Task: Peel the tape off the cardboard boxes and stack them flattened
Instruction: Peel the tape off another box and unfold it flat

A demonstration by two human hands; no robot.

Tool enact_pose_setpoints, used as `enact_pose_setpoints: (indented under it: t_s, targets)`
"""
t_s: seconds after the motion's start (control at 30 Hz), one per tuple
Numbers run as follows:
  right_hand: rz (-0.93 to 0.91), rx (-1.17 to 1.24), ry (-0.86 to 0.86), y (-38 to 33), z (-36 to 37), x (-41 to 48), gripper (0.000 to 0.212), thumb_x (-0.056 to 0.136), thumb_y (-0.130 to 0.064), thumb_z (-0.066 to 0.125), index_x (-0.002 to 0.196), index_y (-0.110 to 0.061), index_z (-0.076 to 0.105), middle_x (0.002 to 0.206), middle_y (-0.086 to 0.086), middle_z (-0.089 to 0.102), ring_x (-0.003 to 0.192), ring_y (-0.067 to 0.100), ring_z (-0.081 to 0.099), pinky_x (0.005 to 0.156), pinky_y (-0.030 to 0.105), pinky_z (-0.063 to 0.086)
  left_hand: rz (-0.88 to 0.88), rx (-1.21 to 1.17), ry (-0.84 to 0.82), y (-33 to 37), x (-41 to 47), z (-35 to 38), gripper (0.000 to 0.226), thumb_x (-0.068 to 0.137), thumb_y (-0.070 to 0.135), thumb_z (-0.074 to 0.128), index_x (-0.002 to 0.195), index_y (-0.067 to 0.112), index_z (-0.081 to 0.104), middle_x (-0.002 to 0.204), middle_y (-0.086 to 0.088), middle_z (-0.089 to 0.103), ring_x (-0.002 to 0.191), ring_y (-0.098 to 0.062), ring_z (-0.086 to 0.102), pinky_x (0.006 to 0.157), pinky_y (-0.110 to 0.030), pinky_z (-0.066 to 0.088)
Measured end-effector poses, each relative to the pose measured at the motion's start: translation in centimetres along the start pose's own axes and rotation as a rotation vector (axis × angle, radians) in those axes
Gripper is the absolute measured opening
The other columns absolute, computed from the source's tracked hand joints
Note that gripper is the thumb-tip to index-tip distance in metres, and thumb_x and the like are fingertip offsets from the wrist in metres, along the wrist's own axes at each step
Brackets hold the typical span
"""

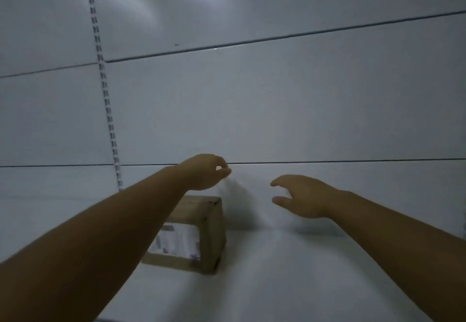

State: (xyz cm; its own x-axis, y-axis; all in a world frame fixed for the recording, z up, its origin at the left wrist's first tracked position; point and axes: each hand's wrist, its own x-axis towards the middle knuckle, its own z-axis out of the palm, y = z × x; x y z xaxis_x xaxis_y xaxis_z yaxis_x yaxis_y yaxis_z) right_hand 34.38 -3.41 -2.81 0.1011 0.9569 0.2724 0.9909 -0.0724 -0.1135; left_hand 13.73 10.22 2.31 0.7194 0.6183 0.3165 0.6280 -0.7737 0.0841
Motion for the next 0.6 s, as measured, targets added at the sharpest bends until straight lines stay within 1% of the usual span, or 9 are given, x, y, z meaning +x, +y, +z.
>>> enact_pose_setpoints:
  t_s: [0.1,0.23,0.27,0.33,0.4,0.43,0.5,0.57,0.6]
  targets:
    - [-0.053,0.185,0.051,-6.4,2.3,3.7,0.048,0.093,-0.046,0.045,0.136,-0.027,0.04,0.146,-0.004,0.041,0.122,0.016,0.046,0.098,0.025,0.032,-0.055,-0.043,0.055,-7.2,-5.0,-0.2,0.033,0.094,0.035,0.047,0.119,0.018,0.06,0.122,-0.001,0.061,0.106,-0.015,0.055,0.089,-0.026,0.04]
    - [-0.027,0.338,0.015,-11.2,4.3,7.1,0.047,0.09,-0.032,0.056,0.136,-0.025,0.044,0.144,-0.003,0.043,0.125,0.015,0.045,0.094,0.019,0.032,-0.036,-0.199,0.096,-12.2,-9.7,2.0,0.027,0.092,0.039,0.047,0.106,0.026,0.066,0.105,0.014,0.058,0.095,-0.007,0.054,0.079,-0.019,0.045]
    - [-0.01,0.357,-0.037,-11.8,4.6,7.8,0.047,0.089,-0.025,0.057,0.135,-0.023,0.047,0.142,-0.003,0.046,0.124,0.014,0.045,0.093,0.019,0.033,0.028,-0.199,0.117,-12.8,-10.3,2.8,0.027,0.092,0.04,0.046,0.104,0.027,0.067,0.107,0.018,0.055,0.096,-0.004,0.053,0.077,-0.013,0.043]
    - [0.047,0.438,-0.139,-12.4,4.9,8.7,0.042,0.086,-0.017,0.056,0.128,-0.022,0.055,0.133,-0.003,0.054,0.112,0.01,0.052,0.088,0.02,0.041,0.161,-0.148,0.169,-13.7,-11.4,4.3,0.031,0.094,0.038,0.043,0.114,0.026,0.065,0.118,0.019,0.051,0.103,-0.002,0.048,0.076,-0.002,0.035]
    - [0.11,0.507,-0.193,-12.8,4.7,8.9,0.04,0.085,-0.021,0.06,0.124,-0.024,0.058,0.12,-0.008,0.056,0.097,0.002,0.054,0.074,0.019,0.047,0.211,-0.107,0.226,-14.3,-12.2,5.6,0.037,0.096,0.037,0.041,0.128,0.025,0.055,0.132,0.011,0.051,0.115,-0.007,0.046,0.087,-0.006,0.031]
    - [0.131,0.502,-0.202,-13.0,4.5,8.9,0.042,0.083,-0.026,0.064,0.124,-0.024,0.058,0.117,-0.009,0.055,0.094,0.001,0.053,0.071,0.018,0.047,0.218,-0.094,0.257,-14.5,-12.5,6.0,0.04,0.096,0.036,0.041,0.132,0.024,0.051,0.136,0.009,0.05,0.12,-0.009,0.044,0.092,-0.011,0.029]
    - [0.159,0.4,-0.174,-13.6,4.3,9.2,0.049,0.079,-0.036,0.069,0.124,-0.02,0.057,0.117,-0.007,0.055,0.096,0.006,0.055,0.074,0.02,0.048,0.254,-0.084,0.305,-14.6,-12.6,6.2,0.039,0.095,0.036,0.042,0.131,0.024,0.053,0.135,0.008,0.053,0.119,-0.01,0.045,0.094,-0.013,0.027]
    - [0.14,0.175,-0.094,-14.6,4.5,9.4,0.04,0.085,-0.039,0.062,0.117,-0.015,0.061,0.116,0.0,0.061,0.097,0.016,0.057,0.081,0.027,0.047,0.297,-0.113,0.327,-14.4,-12.5,5.8,0.032,0.093,0.038,0.045,0.115,0.025,0.064,0.124,0.009,0.06,0.113,-0.009,0.05,0.087,-0.011,0.03]
    - [0.102,0.043,-0.022,-15.4,4.7,9.4,0.034,0.09,-0.038,0.055,0.11,-0.013,0.063,0.111,0.004,0.065,0.092,0.018,0.058,0.079,0.03,0.047,0.299,-0.131,0.33,-14.2,-12.4,5.5,0.029,0.092,0.039,0.046,0.107,0.025,0.067,0.12,0.01,0.062,0.11,-0.008,0.052,0.085,-0.01,0.032]
